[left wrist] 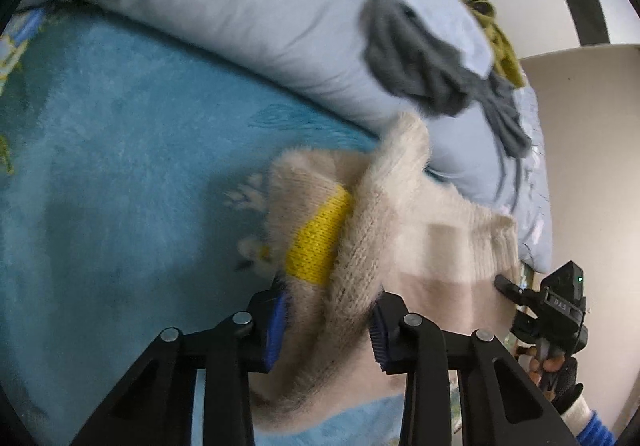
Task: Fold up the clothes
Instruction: 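Lift the folded sweater with both grippers and carry it to the clothes stack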
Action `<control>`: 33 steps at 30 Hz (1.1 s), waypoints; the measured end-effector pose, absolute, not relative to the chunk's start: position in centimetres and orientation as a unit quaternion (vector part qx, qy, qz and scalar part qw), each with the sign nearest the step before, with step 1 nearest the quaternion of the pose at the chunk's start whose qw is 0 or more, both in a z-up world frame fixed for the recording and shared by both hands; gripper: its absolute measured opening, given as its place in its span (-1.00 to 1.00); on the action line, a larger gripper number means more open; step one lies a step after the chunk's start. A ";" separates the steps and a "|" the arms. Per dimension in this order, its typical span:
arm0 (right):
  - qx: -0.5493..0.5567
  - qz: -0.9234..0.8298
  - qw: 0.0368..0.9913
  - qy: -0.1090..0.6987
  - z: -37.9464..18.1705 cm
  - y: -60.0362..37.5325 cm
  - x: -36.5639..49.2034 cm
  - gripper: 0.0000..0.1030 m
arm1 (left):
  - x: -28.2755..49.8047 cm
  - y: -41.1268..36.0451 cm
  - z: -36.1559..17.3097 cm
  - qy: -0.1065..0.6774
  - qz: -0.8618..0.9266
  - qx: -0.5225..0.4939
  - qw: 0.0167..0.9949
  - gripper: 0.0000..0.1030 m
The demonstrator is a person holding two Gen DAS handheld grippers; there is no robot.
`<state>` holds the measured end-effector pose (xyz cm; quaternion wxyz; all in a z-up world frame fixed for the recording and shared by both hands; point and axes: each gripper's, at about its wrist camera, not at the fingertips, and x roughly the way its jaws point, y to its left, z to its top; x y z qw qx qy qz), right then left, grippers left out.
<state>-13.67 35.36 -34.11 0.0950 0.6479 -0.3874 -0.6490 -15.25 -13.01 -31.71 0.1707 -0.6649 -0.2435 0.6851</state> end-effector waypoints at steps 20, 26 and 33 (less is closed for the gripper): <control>0.576 -0.722 0.136 -0.358 -16.2 32.2 -2.9 -0.39 | -4.6 -11.9 -16.7 -0.264 0.746 -0.578 0.198 -0.28; 0.571 -0.717 0.202 -0.346 -14.7 29.2 -2.3 -0.39 | -0.2 -15.4 -13.1 -0.269 0.780 -0.545 0.150 -0.28; 0.571 -0.697 0.322 -0.290 -11.8 21.4 -4.9 -0.40 | 5.9 -20.9 -8.4 -0.310 0.818 -0.480 0.062 -0.28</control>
